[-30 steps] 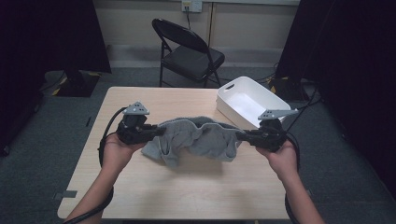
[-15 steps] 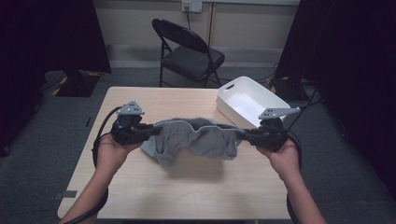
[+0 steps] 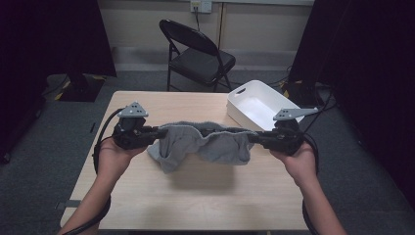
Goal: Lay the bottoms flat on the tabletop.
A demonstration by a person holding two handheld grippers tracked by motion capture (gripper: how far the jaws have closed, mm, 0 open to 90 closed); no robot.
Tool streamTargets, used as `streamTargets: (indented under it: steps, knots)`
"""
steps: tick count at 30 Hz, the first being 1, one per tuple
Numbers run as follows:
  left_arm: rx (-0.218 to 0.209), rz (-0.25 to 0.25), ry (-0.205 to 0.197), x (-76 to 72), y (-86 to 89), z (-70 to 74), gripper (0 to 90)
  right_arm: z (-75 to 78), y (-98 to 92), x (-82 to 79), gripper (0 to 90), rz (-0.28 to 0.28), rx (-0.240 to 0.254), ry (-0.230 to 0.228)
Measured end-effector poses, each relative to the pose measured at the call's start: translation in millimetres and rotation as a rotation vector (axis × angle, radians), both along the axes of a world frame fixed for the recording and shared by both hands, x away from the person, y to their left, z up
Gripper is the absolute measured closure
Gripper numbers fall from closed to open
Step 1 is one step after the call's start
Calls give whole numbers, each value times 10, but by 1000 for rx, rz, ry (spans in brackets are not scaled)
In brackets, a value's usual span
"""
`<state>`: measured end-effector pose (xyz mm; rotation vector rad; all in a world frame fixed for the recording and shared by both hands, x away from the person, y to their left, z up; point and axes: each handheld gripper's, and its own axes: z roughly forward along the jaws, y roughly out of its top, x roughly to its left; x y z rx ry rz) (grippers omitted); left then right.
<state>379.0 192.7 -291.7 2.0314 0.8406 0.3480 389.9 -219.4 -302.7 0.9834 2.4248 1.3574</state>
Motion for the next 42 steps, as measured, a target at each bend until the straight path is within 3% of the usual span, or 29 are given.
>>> streamTargets:
  steps: [7,15,22,34,42]
  knots:
    - [2,1,-18,-41,51,117,823,129,9,-36,822,22,8,-11]
    - [-3,9,-11,-48,85,124,823,115,9,-46,823,36,27,6]
    - [6,8,-23,-68,79,186,823,222,40,-40,822,41,22,-10]
    - [-1,15,-40,-179,90,302,823,395,34,-187,821,60,35,-40]
    - [17,18,9,1,83,96,823,151,33,-27,821,40,16,5]
